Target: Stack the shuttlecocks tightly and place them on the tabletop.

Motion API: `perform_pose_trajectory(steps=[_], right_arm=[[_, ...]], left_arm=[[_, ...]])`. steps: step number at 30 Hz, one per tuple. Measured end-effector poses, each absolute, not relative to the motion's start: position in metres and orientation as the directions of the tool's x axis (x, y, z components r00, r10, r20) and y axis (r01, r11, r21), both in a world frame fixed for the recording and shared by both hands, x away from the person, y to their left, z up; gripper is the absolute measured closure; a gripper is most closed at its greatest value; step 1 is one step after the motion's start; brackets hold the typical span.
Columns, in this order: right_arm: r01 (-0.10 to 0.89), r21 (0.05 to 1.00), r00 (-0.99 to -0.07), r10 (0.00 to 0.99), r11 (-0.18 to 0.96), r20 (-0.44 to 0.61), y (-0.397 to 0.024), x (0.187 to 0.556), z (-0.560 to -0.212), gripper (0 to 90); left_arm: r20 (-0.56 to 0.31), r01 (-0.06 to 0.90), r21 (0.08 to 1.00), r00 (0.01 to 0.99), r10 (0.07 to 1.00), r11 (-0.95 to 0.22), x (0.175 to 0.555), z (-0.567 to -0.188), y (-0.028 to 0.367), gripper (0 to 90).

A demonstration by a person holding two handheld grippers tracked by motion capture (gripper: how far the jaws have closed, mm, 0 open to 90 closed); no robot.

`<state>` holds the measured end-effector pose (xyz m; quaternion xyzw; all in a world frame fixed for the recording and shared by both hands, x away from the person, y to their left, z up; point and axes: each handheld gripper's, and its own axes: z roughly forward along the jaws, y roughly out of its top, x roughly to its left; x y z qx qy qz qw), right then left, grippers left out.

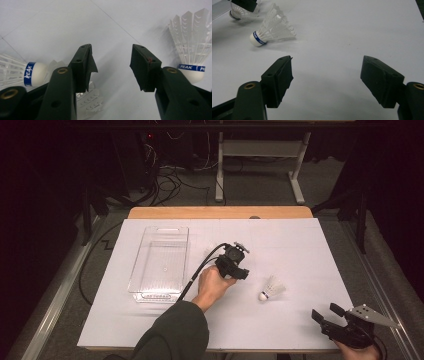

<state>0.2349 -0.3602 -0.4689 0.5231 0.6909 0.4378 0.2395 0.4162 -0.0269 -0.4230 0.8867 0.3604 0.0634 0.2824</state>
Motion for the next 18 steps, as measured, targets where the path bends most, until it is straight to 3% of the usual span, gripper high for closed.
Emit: perform_pose_trajectory(steps=[18], right_arm=[[0.513, 0.856, -0.339, 0.932, 0.069, 0.128, -0.36, 0.235, -0.469, 26.0]], left_arm=[[-0.073, 0.588, 0.558, 0.737, 0.672, -0.586, 0.407, -0.41, -0.022, 44.1]])
